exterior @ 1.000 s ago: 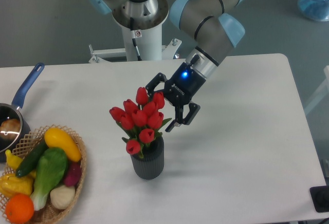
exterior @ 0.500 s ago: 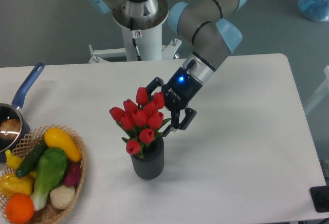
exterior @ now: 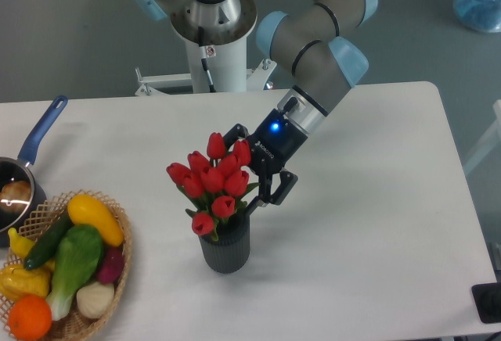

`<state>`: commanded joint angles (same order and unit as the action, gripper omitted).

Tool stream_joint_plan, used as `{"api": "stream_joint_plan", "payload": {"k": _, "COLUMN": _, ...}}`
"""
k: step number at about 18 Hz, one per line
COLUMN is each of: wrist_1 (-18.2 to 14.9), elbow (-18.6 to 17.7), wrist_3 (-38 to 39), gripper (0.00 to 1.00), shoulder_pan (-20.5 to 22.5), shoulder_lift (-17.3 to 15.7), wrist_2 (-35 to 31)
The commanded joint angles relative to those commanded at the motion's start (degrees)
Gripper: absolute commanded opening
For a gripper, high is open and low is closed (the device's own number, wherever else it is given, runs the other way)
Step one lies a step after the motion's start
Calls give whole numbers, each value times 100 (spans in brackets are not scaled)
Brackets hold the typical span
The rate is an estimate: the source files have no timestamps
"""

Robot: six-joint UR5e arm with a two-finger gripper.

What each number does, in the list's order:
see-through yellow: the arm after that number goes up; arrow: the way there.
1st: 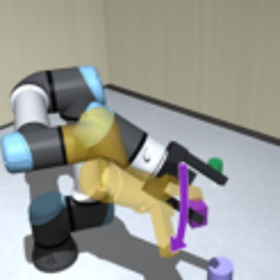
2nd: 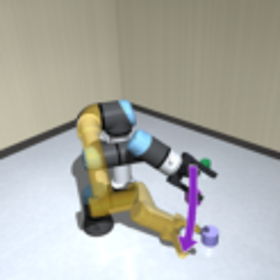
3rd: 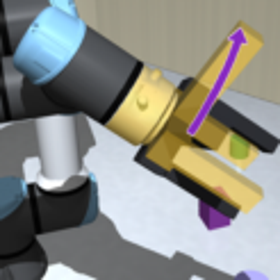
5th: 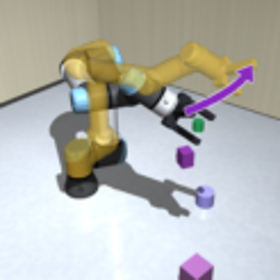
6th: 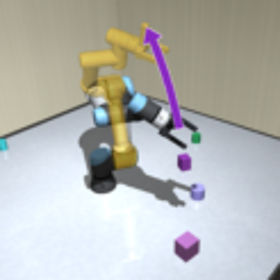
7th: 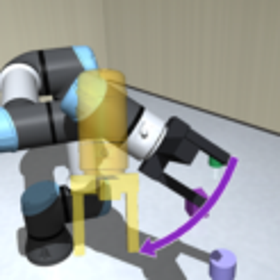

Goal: Pick up the flowers from the vase
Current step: 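Lower the open gripper around the tulip stems above the vase rim, then close the gripper on the tulip stems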

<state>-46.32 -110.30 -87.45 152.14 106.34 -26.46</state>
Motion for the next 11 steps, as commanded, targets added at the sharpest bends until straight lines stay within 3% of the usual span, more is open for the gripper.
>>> {"api": "stream_joint_plan", "payload": {"k": 11, "wrist_1": 0, "elbow": 79, "wrist_3": 0, "gripper": 100, "shoulder_pan": -27, "shoulder_lift": 132, "wrist_2": 212}}
